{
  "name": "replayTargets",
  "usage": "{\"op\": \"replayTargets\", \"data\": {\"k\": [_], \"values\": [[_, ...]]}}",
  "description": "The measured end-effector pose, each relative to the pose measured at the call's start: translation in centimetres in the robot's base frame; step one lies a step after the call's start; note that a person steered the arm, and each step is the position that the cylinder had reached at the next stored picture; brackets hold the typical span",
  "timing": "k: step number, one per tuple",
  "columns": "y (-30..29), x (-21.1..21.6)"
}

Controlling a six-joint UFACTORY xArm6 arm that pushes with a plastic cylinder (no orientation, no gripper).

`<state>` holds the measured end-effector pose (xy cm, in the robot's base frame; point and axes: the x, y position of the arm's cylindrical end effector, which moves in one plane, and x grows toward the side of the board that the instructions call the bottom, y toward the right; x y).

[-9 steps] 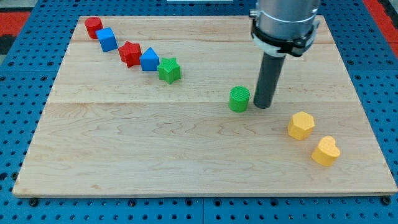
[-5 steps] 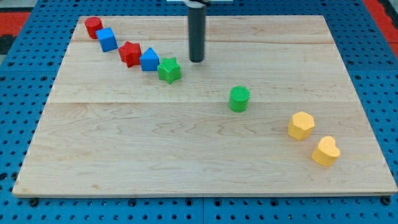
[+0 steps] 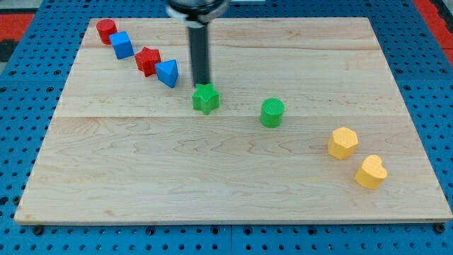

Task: Move the green star slightly near the green circle

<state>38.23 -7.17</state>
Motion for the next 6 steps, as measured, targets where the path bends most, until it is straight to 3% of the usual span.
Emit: {"op": "replayTargets", "data": {"k": [1, 2, 4, 5, 6], "values": [[-3.0, 3.1], [-1.3, 5.1], [2.5, 2.6], [-3.3, 3.0], [-9.9, -0.9]]}}
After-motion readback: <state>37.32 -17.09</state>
